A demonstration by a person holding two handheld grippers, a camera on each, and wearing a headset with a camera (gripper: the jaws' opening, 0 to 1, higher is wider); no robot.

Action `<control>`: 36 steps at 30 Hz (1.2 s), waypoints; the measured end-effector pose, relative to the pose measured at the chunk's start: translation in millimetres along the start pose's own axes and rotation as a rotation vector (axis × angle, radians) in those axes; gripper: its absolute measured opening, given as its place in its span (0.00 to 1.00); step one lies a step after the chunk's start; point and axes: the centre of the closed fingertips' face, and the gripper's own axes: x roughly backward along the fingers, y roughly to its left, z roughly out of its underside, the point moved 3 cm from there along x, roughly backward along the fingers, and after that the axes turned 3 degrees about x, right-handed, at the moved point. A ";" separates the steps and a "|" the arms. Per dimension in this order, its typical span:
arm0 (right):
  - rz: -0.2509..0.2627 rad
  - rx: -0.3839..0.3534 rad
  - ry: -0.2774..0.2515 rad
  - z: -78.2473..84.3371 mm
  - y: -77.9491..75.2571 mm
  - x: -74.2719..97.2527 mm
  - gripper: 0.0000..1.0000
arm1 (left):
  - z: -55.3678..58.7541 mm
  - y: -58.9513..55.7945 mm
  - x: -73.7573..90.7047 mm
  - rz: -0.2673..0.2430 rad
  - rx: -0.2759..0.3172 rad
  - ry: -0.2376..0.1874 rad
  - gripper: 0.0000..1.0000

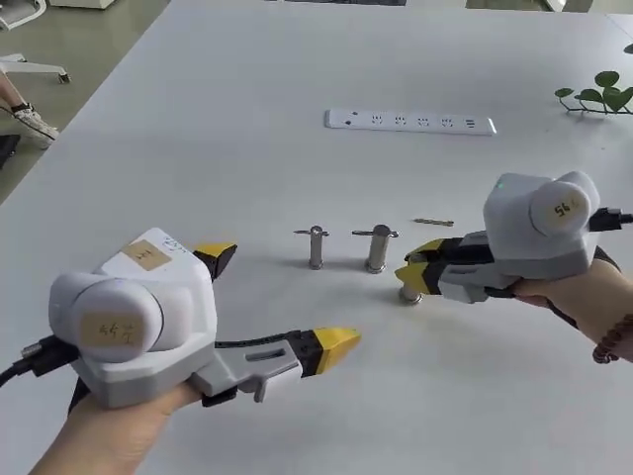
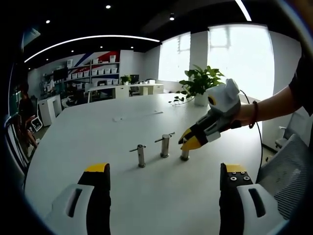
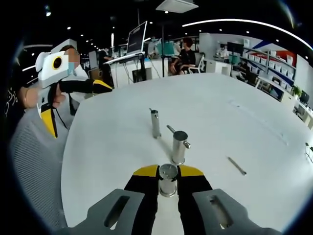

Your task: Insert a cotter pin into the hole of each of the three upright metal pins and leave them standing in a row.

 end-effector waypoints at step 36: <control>0.053 -0.033 -0.042 -16.1 12.9 -6.0 0.19 | 2.2 -3.3 -1.4 0.015 -0.010 0.017 0.93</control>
